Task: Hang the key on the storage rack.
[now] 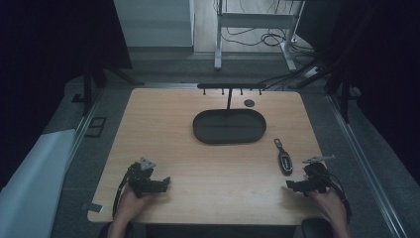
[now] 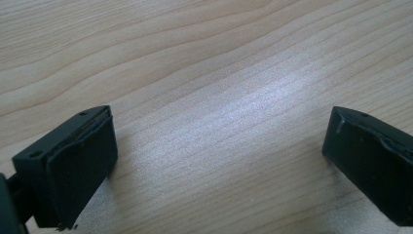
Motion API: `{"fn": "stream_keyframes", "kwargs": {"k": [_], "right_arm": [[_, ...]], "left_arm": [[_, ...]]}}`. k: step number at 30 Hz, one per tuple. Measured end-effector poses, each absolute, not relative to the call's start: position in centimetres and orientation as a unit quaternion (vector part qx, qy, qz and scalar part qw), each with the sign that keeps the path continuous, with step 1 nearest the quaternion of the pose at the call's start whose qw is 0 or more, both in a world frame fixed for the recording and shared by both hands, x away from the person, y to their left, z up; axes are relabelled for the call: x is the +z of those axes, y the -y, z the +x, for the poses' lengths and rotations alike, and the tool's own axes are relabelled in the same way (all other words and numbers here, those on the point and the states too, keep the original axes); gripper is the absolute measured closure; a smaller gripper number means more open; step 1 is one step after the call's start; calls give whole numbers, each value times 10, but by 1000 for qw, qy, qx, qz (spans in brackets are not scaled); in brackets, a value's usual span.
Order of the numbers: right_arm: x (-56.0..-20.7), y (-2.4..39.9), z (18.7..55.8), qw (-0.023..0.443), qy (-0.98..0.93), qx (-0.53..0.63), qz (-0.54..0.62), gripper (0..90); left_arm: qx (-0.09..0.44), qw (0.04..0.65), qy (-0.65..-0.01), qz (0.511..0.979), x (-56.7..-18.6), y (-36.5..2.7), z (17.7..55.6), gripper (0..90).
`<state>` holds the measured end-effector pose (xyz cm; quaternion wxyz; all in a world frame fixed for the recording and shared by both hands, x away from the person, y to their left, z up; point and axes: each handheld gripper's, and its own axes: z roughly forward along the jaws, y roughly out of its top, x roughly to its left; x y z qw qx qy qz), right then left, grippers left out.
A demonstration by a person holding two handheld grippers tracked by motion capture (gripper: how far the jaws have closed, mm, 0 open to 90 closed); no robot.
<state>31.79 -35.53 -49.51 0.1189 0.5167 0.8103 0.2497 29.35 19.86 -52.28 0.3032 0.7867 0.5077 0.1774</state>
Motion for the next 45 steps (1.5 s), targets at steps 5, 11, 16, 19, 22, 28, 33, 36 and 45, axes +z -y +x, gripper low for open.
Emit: {"fn": "stream_keyframes", "kwargs": {"k": [5, 11, 16, 19, 22, 28, 33, 36, 45], "right_arm": [[-495, 351, 324, 108, -817, 232, 517, 14], [-495, 345, 334, 94, -825, 202, 519, 32], [-492, 343, 343, 85, -823, 187, 529, 83], [-488, 340, 350, 78, -823, 181, 532, 102], [-484, 337, 356, 77, -824, 168, 536, 132], [-479, 331, 373, 67, -827, 136, 541, 155], [-473, 328, 387, 47, -827, 112, 549, 195], [-470, 326, 393, 41, -826, 102, 553, 206], [-465, 314, 415, 14, -822, 71, 565, 271]], "left_arm": [[177, 303, -508, 787, -523, -199, 294, 0], [177, 303, -508, 787, -523, -199, 294, 0], [177, 303, -508, 787, -523, -199, 294, 0], [177, 303, -508, 787, -523, -199, 294, 0], [177, 303, -508, 787, -523, -199, 294, 0], [177, 303, -508, 787, -523, -199, 294, 0], [177, 303, -508, 787, -523, -199, 294, 0], [177, 303, -508, 787, -523, -199, 294, 0], [177, 303, -508, 787, -523, -199, 294, 0]]}}
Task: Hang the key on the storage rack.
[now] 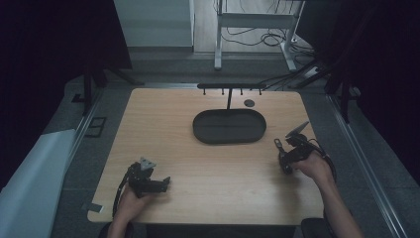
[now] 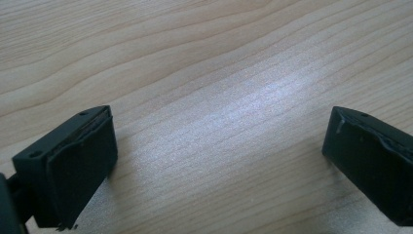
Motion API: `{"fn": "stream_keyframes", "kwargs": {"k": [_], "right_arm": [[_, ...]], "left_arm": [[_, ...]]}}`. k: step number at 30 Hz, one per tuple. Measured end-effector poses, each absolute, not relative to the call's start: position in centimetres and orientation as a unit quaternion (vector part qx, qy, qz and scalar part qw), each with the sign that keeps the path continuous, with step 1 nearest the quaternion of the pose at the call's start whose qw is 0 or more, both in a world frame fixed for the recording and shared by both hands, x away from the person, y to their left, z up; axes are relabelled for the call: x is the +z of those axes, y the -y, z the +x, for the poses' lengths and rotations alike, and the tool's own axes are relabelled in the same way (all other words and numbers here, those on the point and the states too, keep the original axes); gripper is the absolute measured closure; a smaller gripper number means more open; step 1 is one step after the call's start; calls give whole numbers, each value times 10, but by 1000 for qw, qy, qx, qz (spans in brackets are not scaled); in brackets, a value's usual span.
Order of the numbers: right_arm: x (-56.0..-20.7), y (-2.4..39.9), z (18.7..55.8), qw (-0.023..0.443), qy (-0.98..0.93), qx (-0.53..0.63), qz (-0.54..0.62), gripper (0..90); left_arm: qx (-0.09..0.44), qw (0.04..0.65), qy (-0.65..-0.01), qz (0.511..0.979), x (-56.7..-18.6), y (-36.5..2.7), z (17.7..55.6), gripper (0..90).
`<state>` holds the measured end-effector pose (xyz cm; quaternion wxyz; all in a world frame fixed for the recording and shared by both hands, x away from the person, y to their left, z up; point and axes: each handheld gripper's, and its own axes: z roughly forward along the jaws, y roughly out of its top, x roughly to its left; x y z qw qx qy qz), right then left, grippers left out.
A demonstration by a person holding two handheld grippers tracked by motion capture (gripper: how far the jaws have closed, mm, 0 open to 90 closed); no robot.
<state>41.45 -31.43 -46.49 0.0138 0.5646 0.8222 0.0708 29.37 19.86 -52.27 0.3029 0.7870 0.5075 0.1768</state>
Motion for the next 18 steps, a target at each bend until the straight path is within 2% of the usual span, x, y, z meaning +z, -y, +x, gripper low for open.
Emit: {"fn": "stream_keyframes", "kwargs": {"k": [6, 18], "right_arm": [[-466, 308, 427, -6, -812, 54, 581, 345], [-471, 295, 442, -9, -807, 16, 590, 404]], "left_arm": [[177, 303, -507, 787, -523, -199, 294, 0], [177, 302, -508, 787, -523, -198, 294, 0]]}}
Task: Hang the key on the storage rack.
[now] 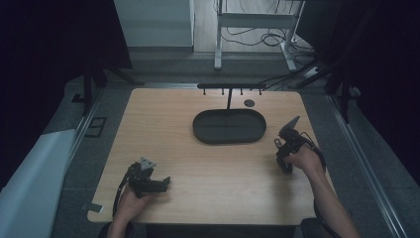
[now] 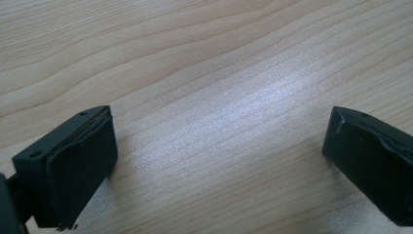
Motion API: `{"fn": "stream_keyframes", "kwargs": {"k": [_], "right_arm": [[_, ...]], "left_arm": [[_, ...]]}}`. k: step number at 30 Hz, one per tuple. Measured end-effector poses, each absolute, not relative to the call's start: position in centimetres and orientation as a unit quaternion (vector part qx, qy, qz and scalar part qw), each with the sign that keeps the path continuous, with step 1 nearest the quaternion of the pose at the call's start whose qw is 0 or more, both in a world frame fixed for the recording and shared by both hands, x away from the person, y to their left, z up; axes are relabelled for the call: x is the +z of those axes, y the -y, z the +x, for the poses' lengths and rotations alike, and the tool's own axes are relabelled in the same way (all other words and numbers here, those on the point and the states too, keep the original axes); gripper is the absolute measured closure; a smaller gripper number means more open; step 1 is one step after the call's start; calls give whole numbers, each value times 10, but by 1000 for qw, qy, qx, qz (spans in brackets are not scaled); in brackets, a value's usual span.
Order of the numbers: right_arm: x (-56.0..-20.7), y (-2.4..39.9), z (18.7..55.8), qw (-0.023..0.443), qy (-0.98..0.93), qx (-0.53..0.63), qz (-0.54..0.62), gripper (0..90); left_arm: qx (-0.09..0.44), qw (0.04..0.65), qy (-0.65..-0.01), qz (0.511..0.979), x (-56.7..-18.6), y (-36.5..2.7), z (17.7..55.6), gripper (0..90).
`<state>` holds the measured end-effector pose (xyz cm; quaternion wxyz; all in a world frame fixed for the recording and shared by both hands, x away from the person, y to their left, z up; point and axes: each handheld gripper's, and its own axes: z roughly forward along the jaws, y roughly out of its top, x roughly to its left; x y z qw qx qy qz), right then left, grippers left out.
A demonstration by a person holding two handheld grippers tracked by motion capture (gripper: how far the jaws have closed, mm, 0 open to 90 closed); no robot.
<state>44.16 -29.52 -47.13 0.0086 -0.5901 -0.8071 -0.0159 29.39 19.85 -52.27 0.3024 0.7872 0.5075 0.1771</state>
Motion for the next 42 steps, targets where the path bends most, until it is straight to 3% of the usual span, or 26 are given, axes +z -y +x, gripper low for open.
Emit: {"fn": "stream_keyframes", "kwargs": {"k": [18, 42], "right_arm": [[-477, 291, 446, -2, 828, 10, -560, 479], [-414, 290, 453, 13, 847, -38, -529, 485]], "left_arm": [[177, 302, -507, 787, -523, -198, 294, 0], [177, 302, -507, 788, -523, -199, 294, 0]]}}
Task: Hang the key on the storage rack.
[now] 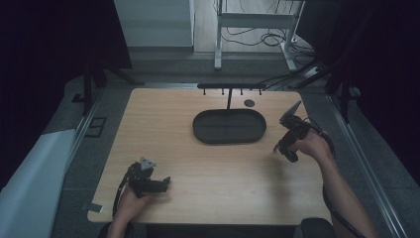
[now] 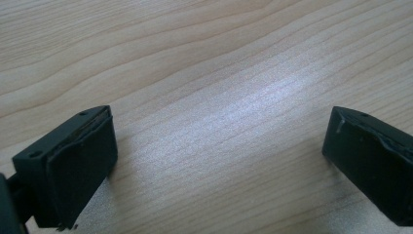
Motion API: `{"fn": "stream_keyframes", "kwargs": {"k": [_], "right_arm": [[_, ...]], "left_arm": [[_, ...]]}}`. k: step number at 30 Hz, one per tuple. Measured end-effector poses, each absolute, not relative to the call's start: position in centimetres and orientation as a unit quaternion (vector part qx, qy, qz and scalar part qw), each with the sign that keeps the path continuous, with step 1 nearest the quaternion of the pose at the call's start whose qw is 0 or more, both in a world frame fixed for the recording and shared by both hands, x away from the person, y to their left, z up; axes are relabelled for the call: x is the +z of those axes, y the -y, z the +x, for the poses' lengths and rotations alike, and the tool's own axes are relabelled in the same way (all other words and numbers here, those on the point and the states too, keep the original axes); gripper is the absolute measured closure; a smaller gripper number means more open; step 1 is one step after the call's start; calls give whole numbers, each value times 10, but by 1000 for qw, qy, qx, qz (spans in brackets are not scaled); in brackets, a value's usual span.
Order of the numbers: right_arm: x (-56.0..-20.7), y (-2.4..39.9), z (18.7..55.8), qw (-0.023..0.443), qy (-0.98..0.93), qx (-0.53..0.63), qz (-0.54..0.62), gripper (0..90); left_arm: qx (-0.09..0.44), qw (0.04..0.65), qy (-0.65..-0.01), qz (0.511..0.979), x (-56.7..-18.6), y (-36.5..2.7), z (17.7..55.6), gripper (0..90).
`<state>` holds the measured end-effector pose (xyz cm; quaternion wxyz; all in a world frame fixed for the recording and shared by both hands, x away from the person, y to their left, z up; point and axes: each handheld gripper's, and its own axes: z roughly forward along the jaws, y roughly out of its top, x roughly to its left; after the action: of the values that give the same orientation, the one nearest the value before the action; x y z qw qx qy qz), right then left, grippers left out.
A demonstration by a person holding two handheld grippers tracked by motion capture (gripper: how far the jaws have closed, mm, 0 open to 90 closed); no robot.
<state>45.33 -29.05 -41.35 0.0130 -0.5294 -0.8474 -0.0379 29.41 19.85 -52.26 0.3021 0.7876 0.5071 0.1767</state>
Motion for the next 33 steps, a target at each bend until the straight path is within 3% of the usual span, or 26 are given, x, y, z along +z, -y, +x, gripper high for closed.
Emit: {"fn": "stream_keyframes", "kwargs": {"k": [33], "right_arm": [[-325, 259, 477, 10, 867, -49, -496, 485]], "left_arm": [[177, 302, -506, 788, -523, -199, 294, 0]]}}
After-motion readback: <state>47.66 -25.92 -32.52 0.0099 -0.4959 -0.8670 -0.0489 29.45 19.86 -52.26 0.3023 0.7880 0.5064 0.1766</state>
